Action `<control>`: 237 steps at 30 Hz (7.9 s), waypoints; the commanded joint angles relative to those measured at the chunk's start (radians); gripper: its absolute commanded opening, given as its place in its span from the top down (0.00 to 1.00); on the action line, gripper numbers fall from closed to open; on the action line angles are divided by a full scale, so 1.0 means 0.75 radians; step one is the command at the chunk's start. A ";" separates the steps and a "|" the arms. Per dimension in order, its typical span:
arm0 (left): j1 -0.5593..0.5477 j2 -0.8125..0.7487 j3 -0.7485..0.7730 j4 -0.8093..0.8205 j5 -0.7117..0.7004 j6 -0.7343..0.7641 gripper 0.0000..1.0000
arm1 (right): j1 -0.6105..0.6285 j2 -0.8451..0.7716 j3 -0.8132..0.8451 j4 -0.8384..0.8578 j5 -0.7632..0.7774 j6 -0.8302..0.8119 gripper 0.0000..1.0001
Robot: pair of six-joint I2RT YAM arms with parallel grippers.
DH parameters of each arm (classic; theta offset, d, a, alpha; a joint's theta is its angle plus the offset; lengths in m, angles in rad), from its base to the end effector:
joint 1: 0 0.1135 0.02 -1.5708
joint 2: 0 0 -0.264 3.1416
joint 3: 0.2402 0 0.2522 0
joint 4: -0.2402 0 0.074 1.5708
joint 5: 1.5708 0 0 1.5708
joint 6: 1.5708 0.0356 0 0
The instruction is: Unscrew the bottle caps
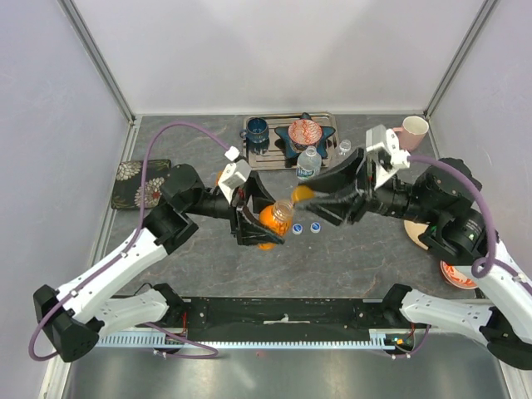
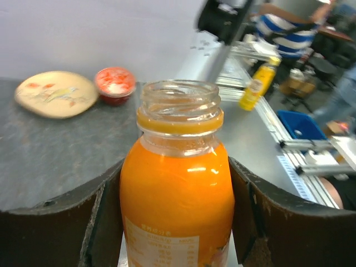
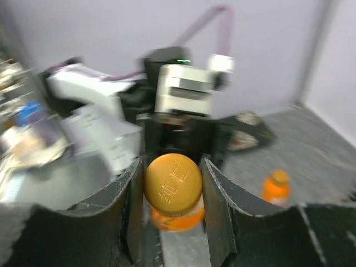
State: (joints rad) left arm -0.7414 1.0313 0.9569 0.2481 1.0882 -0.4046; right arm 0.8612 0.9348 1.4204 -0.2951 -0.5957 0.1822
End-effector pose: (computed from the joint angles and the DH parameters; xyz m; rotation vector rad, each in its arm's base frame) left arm 0.1426 -0.1734 0.3973 1.2392 1.2212 -1.6290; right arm 0.0848 0.1294 0.5129 -0.9865 1.1820 1.2551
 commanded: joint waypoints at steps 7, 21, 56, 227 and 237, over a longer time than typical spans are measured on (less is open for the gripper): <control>0.013 -0.389 -0.130 -0.402 -1.380 0.337 0.98 | -0.003 0.069 -0.427 -0.145 1.097 0.154 1.00; 0.013 -0.633 -0.235 -0.468 -1.574 0.398 0.93 | 0.003 0.590 -0.706 0.271 0.890 0.318 1.00; 0.011 -0.665 -0.321 -0.458 -1.543 0.359 0.95 | 0.024 0.760 -0.626 0.344 0.892 0.403 0.23; 0.011 -0.921 -0.390 -0.734 -1.467 0.204 0.01 | -0.187 1.367 0.170 0.136 1.394 0.242 1.00; 0.011 -0.925 -0.401 -0.736 -1.463 0.204 0.00 | -0.187 1.402 0.162 0.103 1.367 0.246 0.84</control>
State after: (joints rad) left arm -0.7364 0.3420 0.6643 -0.3214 0.0010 -0.2443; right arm 0.7200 1.9629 1.5131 -0.1963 0.4488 0.3523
